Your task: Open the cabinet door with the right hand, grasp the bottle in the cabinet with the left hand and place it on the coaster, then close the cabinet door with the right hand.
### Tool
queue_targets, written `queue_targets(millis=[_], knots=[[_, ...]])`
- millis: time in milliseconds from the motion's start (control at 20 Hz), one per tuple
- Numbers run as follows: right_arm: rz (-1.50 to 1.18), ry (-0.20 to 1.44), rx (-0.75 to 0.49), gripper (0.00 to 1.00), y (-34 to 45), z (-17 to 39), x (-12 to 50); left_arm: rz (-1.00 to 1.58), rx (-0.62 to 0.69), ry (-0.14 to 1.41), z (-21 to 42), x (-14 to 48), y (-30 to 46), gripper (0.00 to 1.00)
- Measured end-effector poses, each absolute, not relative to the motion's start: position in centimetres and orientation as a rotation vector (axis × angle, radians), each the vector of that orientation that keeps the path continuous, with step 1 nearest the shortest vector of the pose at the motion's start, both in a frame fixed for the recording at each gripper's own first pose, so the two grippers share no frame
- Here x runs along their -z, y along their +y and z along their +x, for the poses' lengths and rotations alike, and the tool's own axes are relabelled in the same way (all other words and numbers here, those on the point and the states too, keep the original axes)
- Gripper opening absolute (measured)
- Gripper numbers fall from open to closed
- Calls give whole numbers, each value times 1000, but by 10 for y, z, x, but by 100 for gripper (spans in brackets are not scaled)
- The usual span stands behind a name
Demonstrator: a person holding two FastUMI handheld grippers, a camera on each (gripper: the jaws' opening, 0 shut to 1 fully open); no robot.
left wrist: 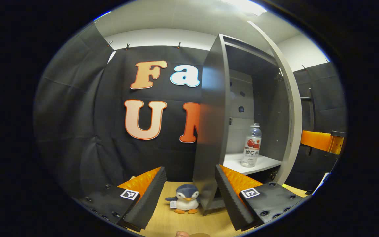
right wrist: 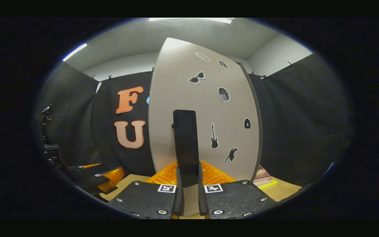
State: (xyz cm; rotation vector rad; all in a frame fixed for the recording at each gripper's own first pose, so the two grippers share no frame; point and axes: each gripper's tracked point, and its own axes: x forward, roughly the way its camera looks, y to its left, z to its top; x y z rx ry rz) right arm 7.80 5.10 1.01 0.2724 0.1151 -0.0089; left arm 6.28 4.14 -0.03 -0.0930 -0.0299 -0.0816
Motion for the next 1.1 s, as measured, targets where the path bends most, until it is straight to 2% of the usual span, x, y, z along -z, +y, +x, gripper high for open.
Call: queue_targets(millis=[250, 600, 650, 700, 850, 1100], knots=[[284, 128, -13, 18, 38, 65, -10, -118, 120, -17, 61, 1, 1, 96], [272, 136, 37, 12, 15, 49, -7, -143, 146, -3, 50, 4, -40, 97], [266, 133, 50, 15, 10, 48, -7, -141, 153, -5, 48, 3, -48, 97], [261, 135, 58, 10, 6, 46, -5, -136, 161, -7, 47, 2, -55, 97], [260, 125, 81, 11, -4, 44, -5, -121, 188, -12, 46, 0, -79, 96], [225, 113, 152, 4, -30, 39, -1, -108, 218, -20, 40, -2, -110, 96]])
